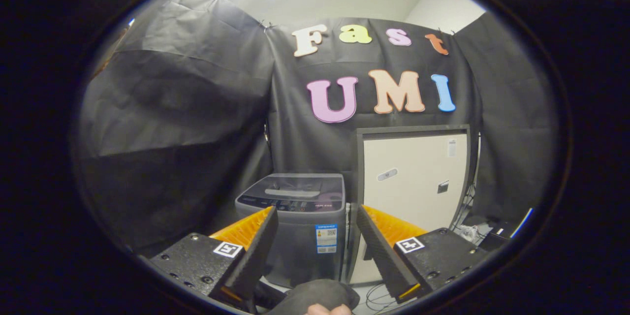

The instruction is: Put the clothes into the washing machine and then close the washing machine lid.

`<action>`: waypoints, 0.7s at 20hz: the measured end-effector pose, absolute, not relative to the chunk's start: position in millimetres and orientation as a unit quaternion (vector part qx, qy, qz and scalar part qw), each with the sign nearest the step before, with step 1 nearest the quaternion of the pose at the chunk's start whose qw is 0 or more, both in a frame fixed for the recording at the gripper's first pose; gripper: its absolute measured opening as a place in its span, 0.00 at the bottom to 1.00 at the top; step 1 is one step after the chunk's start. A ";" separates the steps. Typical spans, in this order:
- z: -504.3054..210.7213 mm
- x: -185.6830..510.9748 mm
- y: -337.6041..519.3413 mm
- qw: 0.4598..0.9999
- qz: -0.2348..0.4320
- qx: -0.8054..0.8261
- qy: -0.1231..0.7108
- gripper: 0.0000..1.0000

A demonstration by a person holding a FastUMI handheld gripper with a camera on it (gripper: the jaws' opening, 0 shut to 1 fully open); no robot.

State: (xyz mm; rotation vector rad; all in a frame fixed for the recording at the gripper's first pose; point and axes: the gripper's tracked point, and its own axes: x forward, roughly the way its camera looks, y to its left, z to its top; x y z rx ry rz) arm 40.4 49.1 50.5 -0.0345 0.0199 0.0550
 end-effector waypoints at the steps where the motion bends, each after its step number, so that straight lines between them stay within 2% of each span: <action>1: 51.9 39.9 49.5 0.999 0.028 -0.018 0.009 0.97; 14: 59.5 38.3 39.8 0.999 0.033 -0.014 0.012 0.98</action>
